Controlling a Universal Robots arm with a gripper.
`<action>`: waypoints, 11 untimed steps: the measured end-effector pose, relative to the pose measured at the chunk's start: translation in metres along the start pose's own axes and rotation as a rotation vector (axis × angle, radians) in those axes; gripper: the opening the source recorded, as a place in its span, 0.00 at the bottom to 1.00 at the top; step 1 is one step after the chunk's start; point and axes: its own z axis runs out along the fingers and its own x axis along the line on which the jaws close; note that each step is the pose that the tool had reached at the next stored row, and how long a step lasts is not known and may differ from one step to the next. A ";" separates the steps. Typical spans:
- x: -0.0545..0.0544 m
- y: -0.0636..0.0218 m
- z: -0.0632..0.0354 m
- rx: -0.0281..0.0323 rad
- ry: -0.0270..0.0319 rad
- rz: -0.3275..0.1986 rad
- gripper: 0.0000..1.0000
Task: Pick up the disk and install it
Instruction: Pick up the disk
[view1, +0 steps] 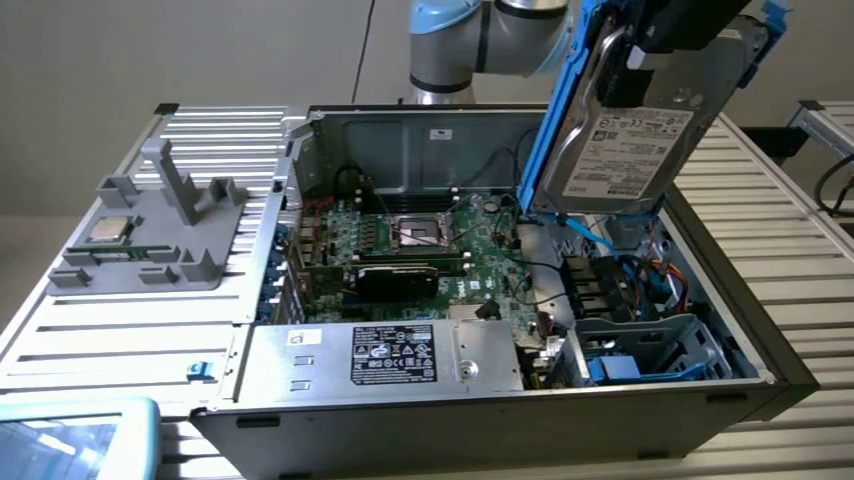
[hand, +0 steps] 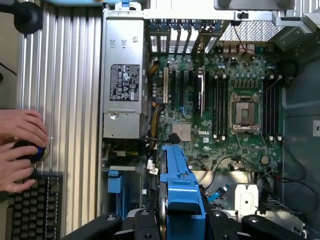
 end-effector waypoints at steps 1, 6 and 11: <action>0.002 -0.0023 -0.0004 0.0000 0.0000 0.000 0.37; 0.011 -0.0148 -0.0031 0.0000 -0.0001 0.000 0.37; 0.020 -0.0275 -0.0069 0.0000 -0.0001 0.000 0.37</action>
